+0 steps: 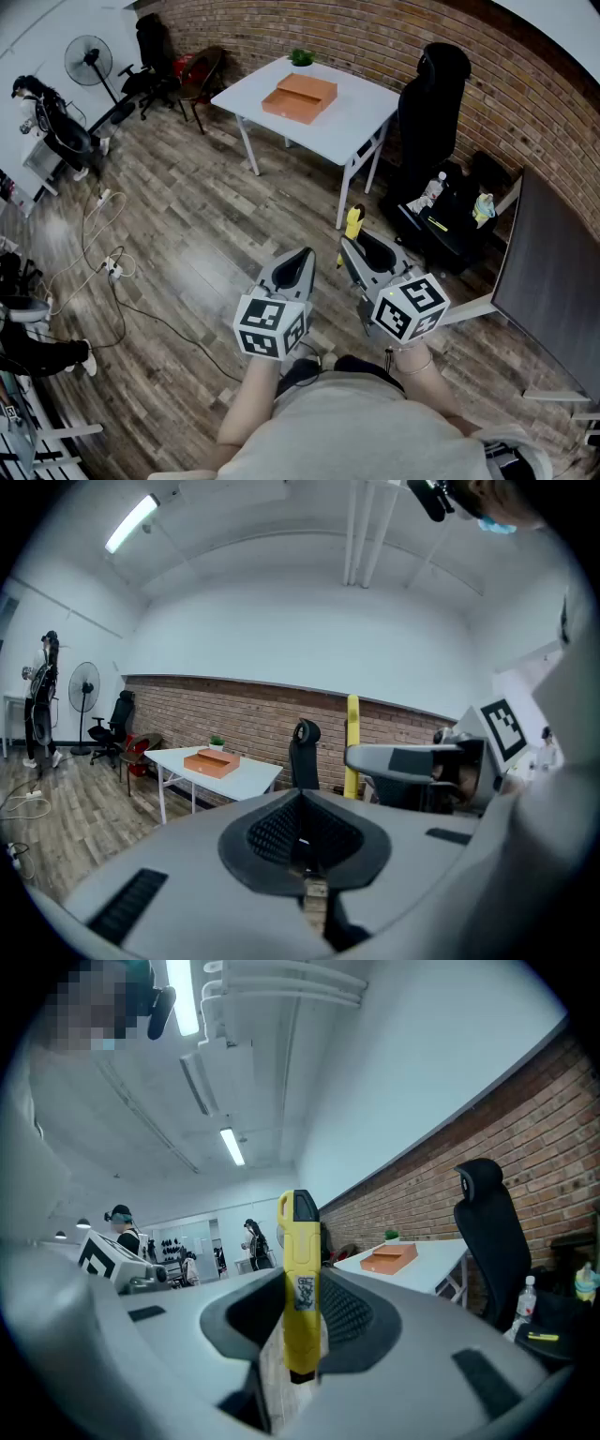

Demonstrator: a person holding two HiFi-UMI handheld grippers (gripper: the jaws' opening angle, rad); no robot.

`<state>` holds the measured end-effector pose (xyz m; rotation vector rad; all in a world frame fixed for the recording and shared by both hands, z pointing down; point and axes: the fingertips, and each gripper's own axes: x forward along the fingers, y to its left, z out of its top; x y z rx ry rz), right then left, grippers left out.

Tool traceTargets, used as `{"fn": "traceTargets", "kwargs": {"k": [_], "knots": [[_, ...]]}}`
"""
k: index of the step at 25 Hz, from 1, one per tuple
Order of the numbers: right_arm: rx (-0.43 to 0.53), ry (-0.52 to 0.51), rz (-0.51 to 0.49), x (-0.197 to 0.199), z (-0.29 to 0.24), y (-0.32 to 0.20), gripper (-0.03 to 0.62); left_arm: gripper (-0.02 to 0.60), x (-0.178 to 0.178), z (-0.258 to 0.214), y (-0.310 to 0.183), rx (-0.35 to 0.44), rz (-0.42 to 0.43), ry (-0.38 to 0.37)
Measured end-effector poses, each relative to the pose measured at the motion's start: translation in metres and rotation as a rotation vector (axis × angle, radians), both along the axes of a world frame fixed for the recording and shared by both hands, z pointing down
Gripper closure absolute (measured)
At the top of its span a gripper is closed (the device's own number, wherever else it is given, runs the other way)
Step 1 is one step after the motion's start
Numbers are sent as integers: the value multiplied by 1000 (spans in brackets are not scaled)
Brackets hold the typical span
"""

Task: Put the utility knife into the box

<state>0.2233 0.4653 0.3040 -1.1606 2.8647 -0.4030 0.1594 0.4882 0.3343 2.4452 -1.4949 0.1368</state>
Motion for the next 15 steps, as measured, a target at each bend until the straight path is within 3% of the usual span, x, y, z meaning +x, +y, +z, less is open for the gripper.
{"fn": "traceTargets", "kwargs": {"k": [7,15], "knots": [[-16,-1,4,7,9,8,484,574,-4,11,8,-20,-13,-12],[-27,-36,-33,9,8,16,482,574,-4,1,6,21,-52,14]]}}
